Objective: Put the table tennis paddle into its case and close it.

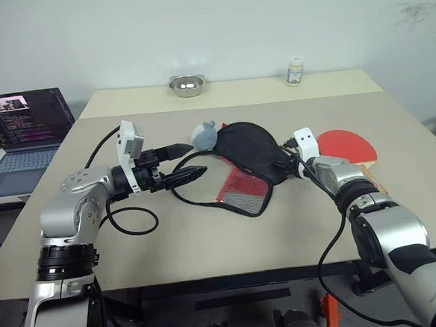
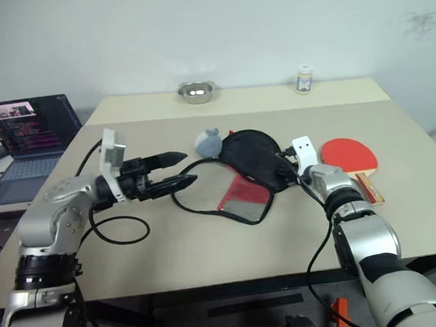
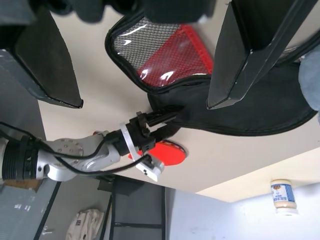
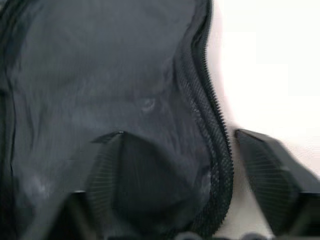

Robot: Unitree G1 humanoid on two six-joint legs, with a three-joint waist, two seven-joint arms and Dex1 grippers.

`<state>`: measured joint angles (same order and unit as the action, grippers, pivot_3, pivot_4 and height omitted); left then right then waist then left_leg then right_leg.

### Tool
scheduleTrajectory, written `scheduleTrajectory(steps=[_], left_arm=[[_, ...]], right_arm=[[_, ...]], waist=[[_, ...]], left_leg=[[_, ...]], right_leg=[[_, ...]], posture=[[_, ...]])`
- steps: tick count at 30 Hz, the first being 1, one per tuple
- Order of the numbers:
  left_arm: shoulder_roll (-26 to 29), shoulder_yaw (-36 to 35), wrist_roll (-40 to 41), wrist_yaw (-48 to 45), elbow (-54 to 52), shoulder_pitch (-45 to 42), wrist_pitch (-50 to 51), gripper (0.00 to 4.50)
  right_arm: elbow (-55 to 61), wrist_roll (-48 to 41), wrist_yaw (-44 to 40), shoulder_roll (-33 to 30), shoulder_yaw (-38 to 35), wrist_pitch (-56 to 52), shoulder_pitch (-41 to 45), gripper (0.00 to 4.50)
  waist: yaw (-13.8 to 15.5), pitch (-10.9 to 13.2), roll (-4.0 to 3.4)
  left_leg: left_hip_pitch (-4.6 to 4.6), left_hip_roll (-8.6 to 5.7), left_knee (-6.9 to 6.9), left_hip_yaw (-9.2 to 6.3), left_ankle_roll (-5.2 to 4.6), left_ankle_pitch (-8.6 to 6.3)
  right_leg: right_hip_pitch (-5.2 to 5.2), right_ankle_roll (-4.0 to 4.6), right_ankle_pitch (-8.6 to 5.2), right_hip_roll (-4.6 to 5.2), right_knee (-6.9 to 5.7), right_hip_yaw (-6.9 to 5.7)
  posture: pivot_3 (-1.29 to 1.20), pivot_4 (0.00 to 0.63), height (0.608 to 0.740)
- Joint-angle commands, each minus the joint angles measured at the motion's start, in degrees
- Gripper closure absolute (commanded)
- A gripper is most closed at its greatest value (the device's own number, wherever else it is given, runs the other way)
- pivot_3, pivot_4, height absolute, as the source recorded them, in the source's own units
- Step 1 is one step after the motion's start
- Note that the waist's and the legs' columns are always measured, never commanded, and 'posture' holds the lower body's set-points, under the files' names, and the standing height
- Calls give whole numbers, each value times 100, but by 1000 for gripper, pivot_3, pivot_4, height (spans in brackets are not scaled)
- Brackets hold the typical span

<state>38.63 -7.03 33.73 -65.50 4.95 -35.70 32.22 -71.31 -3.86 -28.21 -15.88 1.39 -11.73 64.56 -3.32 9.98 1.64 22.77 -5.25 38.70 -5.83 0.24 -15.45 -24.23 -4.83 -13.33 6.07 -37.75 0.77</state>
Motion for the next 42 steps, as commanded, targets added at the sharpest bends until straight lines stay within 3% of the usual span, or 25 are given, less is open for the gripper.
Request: scheduleTrajectory(steps=[1, 8, 9, 16, 23, 29, 35, 42], left_arm=[[66, -112, 110, 67, -287, -86, 58, 166], [8, -31, 140, 122, -385, -147, 166, 166], [-1, -25, 146, 128, -399, -156, 181, 166], [-103, -3, 206, 167, -475, -269, 329, 166], [-274, 120, 229, 151, -342, -490, 373, 166], [-379, 217, 218, 76, -222, -634, 352, 166], [-363, 314, 157, -128, -88, -750, 287, 166], [-252, 469, -43, -454, 124, -870, 73, 166]], right_arm=[[7, 105, -121, 67, -61, 210, 161, 1914], [151, -142, -331, 121, -384, -143, 240, 4382], [201, -192, -348, 126, -453, -235, 252, 4481], [1234, -992, -10, 118, -1278, -1585, 69, 4481], [4788, -2234, 1430, 337, -2450, -4350, -1391, 4481], [7353, -3030, 2716, 1242, -3340, -5945, -2562, 4481], [8959, -3228, 3012, 1556, -3109, -6761, -3642, 4481], [9500, -3169, 2811, 1425, -2347, -7043, -4078, 4481]], waist=[[-1, 0, 0], [-7, 0, -1], [-7, 0, -1], [-4, 2, -4], [73, 3, -5], [103, 2, -9], [120, 1, -14], [92, 2, -15]], left_leg=[[0, 0, 0, -1, 0, 0], [0, 1, 0, 0, 1, 0], [0, 1, 0, 0, 1, 0], [3, 1, 0, -2, 1, 0], [11, -1, 0, -13, 0, -1], [11, 1, -2, -6, -1, -2], [10, -2, -1, -1, -16, -9], [0, 1, -2, 5, -23, -13]], right_leg=[[0, 0, 0, 0, 0, 0], [0, 0, 0, -1, 0, 1], [0, 0, 0, -1, 0, 1], [-2, 0, 0, 0, 0, 1], [-2, 0, 0, 4, 6, -5], [-9, 0, 0, 2, 0, 1], [-10, 0, 0, 1, -4, 5], [-7, 0, -1, -3, -13, 8]], posture=[[0, 150, 740], [0, 150, 740], [0, 150, 740], [0, 150, 740], [0, 150, 740], [0, 150, 740], [0, 150, 740], [0, 150, 740]])
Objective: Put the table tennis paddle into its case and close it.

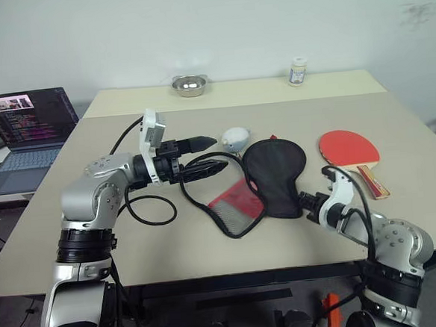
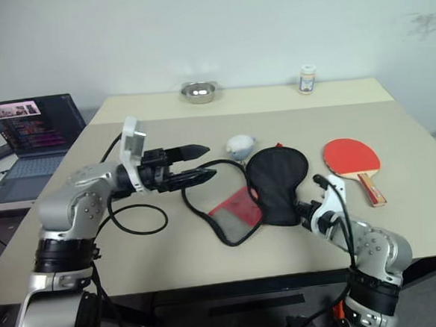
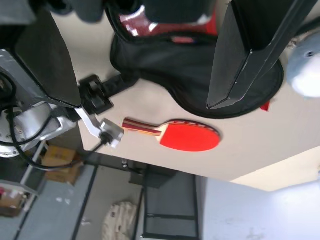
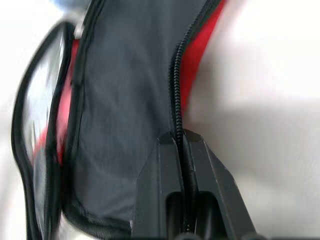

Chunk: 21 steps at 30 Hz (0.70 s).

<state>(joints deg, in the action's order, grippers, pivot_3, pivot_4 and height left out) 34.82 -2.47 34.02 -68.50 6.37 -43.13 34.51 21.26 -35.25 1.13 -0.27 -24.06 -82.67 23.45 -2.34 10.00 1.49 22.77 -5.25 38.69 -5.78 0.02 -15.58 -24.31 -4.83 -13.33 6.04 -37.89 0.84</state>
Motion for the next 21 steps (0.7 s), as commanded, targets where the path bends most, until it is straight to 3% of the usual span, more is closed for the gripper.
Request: scheduleTrajectory(steps=[1, 11, 21], left_arm=[[141, 25, -95, -190, -6, -120, -175, 166], [449, 85, -473, -609, 171, 280, -655, 166], [501, 36, -511, -572, -24, 532, -729, 166]], right_arm=[[182, 3, -140, -179, 216, 116, 58, 4481], [-815, 333, -411, -696, 465, 980, 669, 4481], [-1004, 526, -488, -905, 632, 1197, 477, 4481]], waist=[[-4, 0, 0], [-4, 1, -1], [10, 2, -2]], left_leg=[[-2, 0, 0, 1, 0, 0], [-5, 2, -2, -1, 0, 0], [-1, 2, -2, -3, -1, -1]], right_leg=[[2, 0, 0, 0, 0, 0], [6, 0, 0, -2, 3, -2], [5, 0, 0, 0, 8, -3]], posture=[[0, 150, 740], [0, 150, 740], [0, 150, 740]])
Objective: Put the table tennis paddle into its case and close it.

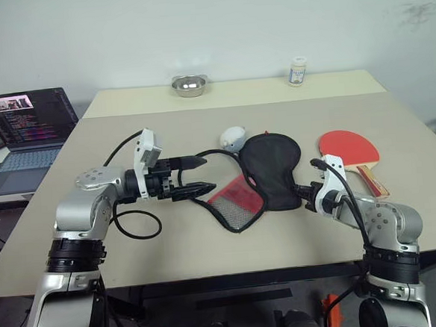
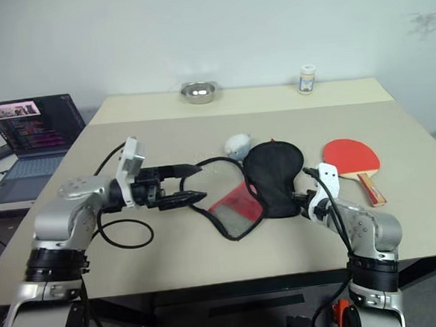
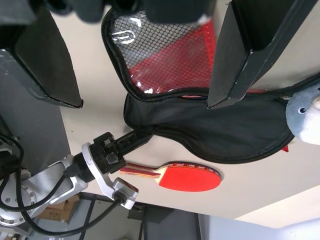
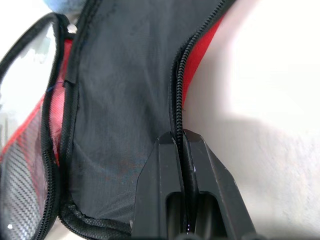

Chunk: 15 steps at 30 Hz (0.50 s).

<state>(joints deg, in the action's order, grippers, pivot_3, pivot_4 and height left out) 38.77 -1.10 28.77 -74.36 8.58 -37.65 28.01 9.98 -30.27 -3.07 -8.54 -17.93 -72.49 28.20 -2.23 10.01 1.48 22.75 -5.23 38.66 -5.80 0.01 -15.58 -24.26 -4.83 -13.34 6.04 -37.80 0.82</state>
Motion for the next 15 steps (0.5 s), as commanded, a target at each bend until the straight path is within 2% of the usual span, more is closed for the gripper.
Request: scheduleTrajectory(steps=[1, 2, 5, 10, 13, 15], left_arm=[[124, -96, 9, 14, -264, -12, -68, 166], [139, -90, 5, 13, -280, -9, -60, 166], [163, -82, -1, 28, -304, -21, -38, 166], [190, -78, 2, 27, -269, -86, -9, 166], [229, -99, -25, -39, -134, -99, -93, 166], [249, -122, -35, -80, -54, -74, -166, 166]], right_arm=[[141, 62, -88, -120, 64, 241, -16, 4481], [155, 109, -97, -167, 110, 301, -31, 4481], [157, 196, -149, -294, 213, 433, -37, 3802], [252, 218, -382, -491, 483, 494, -27, 2125], [487, 398, -764, -996, 1000, 748, -125, 1036], [570, 378, -974, -1219, 1098, 856, -141, 302]], waist=[[-1, 0, 0], [-1, 0, 0], [2, 0, 0], [-3, 0, 0], [1, 2, -1], [6, 2, -1]], left_leg=[[0, 0, 0, 1, 0, 0], [0, 0, 0, 1, 0, 0], [0, -1, 0, 0, 0, 0], [-1, 1, -2, 1, 0, 0], [0, -1, -1, 1, 0, 0], [1, -1, -1, 0, 0, 0]], right_leg=[[0, 0, 0, 0, 0, 0], [0, 0, 0, 0, 0, 0], [0, 0, 0, 0, 0, -1], [0, 0, 0, -1, 0, 0], [0, -1, 0, 0, 2, -1], [2, -1, -1, 0, 6, -4]], posture=[[0, 150, 740], [0, 150, 740], [0, 150, 740], [0, 150, 740], [0, 150, 740], [0, 150, 740]])
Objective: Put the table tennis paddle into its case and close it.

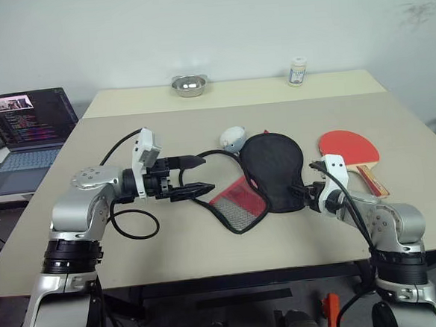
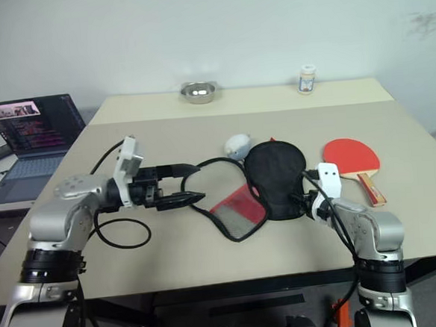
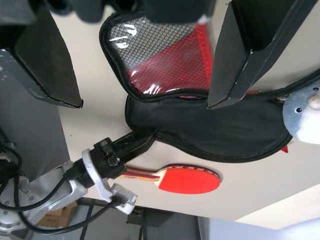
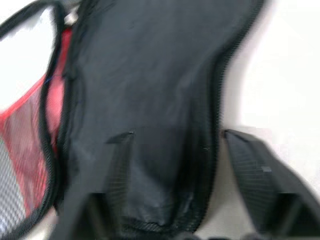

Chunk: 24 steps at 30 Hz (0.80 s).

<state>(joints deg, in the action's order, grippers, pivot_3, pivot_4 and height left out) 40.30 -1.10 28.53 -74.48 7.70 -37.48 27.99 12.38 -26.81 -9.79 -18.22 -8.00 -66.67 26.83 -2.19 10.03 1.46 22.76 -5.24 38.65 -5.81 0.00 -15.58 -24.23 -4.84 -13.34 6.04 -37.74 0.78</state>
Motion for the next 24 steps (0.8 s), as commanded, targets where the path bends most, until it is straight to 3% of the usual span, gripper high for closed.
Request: scheduleTrajectory(steps=[1, 4, 9, 16, 24], left_arm=[[105, -145, -16, -81, 54, -64, -218, 166], [191, -197, -19, -138, -19, 82, -329, 166], [274, -332, 158, -40, -498, 380, -160, 166], [111, -216, -39, 120, -616, 363, -586, 166], [-259, 167, -501, 266, -379, 6, -1209, 166]], right_arm=[[396, 22, -539, -435, 200, 406, -12, 19], [596, -172, -1221, -902, 292, 585, -9, 19], [428, -314, -1601, -1336, -72, 623, 118, 19], [-236, -38, -1474, -1655, -513, 945, 233, 19], [-2012, 628, -1178, -2228, -770, 1494, 623, 19]], waist=[[3, 0, 0], [-2, 1, 1], [9, 2, 2], [46, 2, 2], [54, 3, 3]], left_leg=[[0, 0, 0, -1, 0, 0], [0, 2, 0, 1, -1, 0], [0, 3, -4, -1, -2, -1], [1, 2, -4, -5, -2, -1], [2, -1, -8, -1, -1, 0]], right_leg=[[1, 0, 0, 0, 2, -1], [2, 0, 0, -1, 3, -1], [6, -1, 0, 0, 9, -4], [9, 0, 0, 3, 12, -7], [11, -1, 0, 5, 18, -7]], posture=[[0, 150, 740], [0, 150, 740], [0, 150, 740], [0, 150, 740], [0, 150, 740]])
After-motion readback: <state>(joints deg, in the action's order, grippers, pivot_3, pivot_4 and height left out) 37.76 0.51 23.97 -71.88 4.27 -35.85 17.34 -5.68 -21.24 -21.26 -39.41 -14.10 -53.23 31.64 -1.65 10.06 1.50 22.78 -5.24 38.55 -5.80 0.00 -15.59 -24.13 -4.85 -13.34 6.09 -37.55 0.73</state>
